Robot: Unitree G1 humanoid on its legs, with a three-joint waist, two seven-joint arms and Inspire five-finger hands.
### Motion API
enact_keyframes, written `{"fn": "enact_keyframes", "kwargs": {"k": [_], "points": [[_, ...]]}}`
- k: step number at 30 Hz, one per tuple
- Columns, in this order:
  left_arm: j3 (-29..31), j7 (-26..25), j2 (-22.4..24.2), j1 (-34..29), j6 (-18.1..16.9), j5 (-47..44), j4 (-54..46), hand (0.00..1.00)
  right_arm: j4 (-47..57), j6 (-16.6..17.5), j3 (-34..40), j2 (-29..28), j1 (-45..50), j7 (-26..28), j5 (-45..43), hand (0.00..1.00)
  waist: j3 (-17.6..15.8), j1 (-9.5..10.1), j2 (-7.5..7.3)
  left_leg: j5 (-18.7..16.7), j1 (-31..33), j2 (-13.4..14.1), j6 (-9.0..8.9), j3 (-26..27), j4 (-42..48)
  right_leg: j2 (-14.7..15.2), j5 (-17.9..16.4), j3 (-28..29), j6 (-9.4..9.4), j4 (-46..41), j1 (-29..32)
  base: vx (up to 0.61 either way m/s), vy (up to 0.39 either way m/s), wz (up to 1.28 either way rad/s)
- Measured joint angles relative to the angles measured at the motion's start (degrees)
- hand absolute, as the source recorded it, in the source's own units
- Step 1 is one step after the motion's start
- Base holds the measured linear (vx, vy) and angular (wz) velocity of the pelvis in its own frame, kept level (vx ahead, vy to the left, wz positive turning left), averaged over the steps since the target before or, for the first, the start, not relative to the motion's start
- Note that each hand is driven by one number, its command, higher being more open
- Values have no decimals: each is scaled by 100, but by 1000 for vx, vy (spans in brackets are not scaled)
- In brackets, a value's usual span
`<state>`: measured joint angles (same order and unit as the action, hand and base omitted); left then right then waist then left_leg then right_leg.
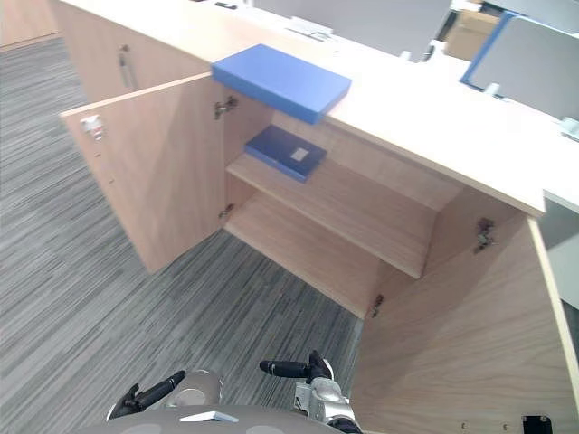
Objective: Walk over to the cabinet, pick up the folder, carry it to the office cabinet, place the folder inside the office cabinet, then close the office cabinet door
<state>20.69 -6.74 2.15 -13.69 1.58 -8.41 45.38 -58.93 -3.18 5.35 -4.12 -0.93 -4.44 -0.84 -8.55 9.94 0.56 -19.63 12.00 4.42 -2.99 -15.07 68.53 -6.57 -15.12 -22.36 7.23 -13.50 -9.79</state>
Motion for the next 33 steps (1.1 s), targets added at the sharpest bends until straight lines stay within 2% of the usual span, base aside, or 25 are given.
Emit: {"fn": "enact_keyframes", "kwargs": {"k": [1,2,3,4,5,6,7,8,9,12,13,16,17,18,19,22,23,24,25,27,28,30,31,33], "points": [[-46,13,-13,-18,0,-9,-78,100,-17,8,-29,1,-8,-2,-1,100,-19,46,-31,-64,77,-46,88,122,-93,65,22,172,-7,21,-78,263,117,-114],[-87,57,-35,-49,-7,-9,-198,100,-152,21,-28,2,-55,-14,-2,100,-52,98,-116,-217,191,-200,116,237,-498,255,52,436,-55,10,-216,272,176,-112],[-100,91,-48,-95,-11,-8,-295,100,-268,11,-27,-1,-103,-16,-2,100,-126,93,-204,-304,299,-257,92,289,-1158,448,73,640,-84,-45,-335,277,201,-100],[-113,99,-55,-106,-10,-7,-317,100,-288,10,-24,-2,-93,-19,-1,100,-130,76,-201,-295,346,-274,78,257,-1530,524,78,714,-98,-70,-380,306,259,-82],[-169,97,-45,-105,-10,-8,-329,100,-288,10,2,6,-31,-25,-2,100,-133,75,-153,-29,357,-259,39,113,-2586,639,80,839,-238,-111,-460,279,305,-73],[-190,100,45,-181,-13,-9,-332,100,-243,6,22,76,34,-15,-6,100,11,88,106,1040,337,-95,-22,-121,-3745,612,3,931,-462,-152,-486,327,404,-76],[-158,104,43,-126,-3,-9,-282,100,-240,2,27,79,23,-17,-7,100,-34,122,36,1057,301,-161,-314,-20,-3651,710,-134,1047,-666,-172,-532,309,399,-62],[-69,130,-70,-44,-10,-19,-264,100,-199,-13,-101,46,28,46,-19,100,-50,155,-161,1048,217,-382,-196,120,-3790,1015,-147,1077,-786,-124,-525,266,323,-34],[-36,103,-76,8,-27,-19,-289,100,-140,-11,-113,45,26,55,-15,100,-38,155,-273,1035,201,-444,-150,190,-3827,1141,-113,1081,-838,-96,-528,242,300,-31],[90,63,3,97,-38,-31,-308,100,-76,18,-145,40,-30,18,-14,100,-89,249,-264,881,101,-629,78,511,-3665,1429,37,1165,-1054,74,-658,155,245,-32],[114,61,36,101,-40,-46,-301,100,-73,20,-153,39,-68,38,-13,100,-109,277,-233,848,38,-636,121,625,-3658,1491,46,1196,-1060,73,-670,87,194,-32],[281,54,146,97,-41,-49,-188,100,-62,15,-151,35,-88,41,-7,100,-119,289,-156,777,-47,-597,124,821,-3674,1602,61,1411,-1098,85,-618,-21,144,-48],[336,43,160,96,-39,-52,-121,100,-66,11,-144,34,-87,47,-1,100,-101,252,-139,741,-40,-604,90,899,-3700,1665,21,1496,-1178,138,-575,-67,141,-54],[391,40,155,103,-40,-58,-105,100,-117,0,-135,38,-36,49,0,100,-62,254,-188,745,-13,-705,96,964,-3733,1810,-172,1600,-1376,173,-486,-44,122,-55],[430,35,153,88,-38,-62,-95,100,-154,-9,-137,36,-10,49,3,100,-43,248,-220,759,-13,-781,113,988,-3766,1906,-268,1670,-1479,165,-435,-23,141,-55],[450,-50,183,-51,-13,-50,-81,100,-198,-126,-45,154,201,33,36,100,186,249,-213,851,-208,-1202,214,1012,-4125,2309,-329,1993,-1395,-59,-155,30,190,-58],[450,-66,180,-49,-17,-45,-74,100,-192,-127,36,164,208,43,40,100,189,251,-228,886,-420,-1329,270,1157,-4312,2515,-273,2094,-1364,-494,-21,57,185,-59],[442,-66,168,-38,-25,-42,-19,100,-170,-124,92,161,202,65,44,100,206,223,-214,929,-662,-1403,363,1303,-4457,2678,-188,2139,-1247,-1230,285,48,175,-54],[438,-57,160,-23,-28,-42,24,100,-157,-116,91,162,200,75,49,100,211,208,-210,929,-770,-1430,402,1357,-4496,2757,-146,2109,-1133,-1603,417,36,160,-47],[340,-7,89,-36,-51,-42,154,100,-155,-18,90,170,226,122,55,100,240,83,-206,928,-1206,-1496,530,1447,-4701,3062,269,1646,-462,-2762,790,39,143,-25],[320,-7,80,-48,-52,-35,164,100,-154,13,91,169,222,124,56,100,235,51,-195,933,-1322,-1496,548,1447,-4780,3074,395,1552,-420,-2898,805,40,115,-10],[252,38,19,-62,-66,-19,194,100,-167,88,88,192,243,138,60,100,260,17,-175,911,-1500,-1457,599,1279,-4965,2983,587,1450,-675,-2827,747,41,48,-12],[165,83,-18,-61,-69,-23,193,100,-190,104,89,190,234,162,59,100,283,15,-128,924,-1484,-1454,611,1033,-4996,2839,432,1348,-865,-2600,735,49,-31,-11],[13,83,-70,-51,-59,-20,168,100,-174,102,81,199,232,160,59,100,258,17,-111,1025,-1454,-1423,708,744,-5021,2622,135,1203,-1022,-2224,719,35,-79,-2]]}}
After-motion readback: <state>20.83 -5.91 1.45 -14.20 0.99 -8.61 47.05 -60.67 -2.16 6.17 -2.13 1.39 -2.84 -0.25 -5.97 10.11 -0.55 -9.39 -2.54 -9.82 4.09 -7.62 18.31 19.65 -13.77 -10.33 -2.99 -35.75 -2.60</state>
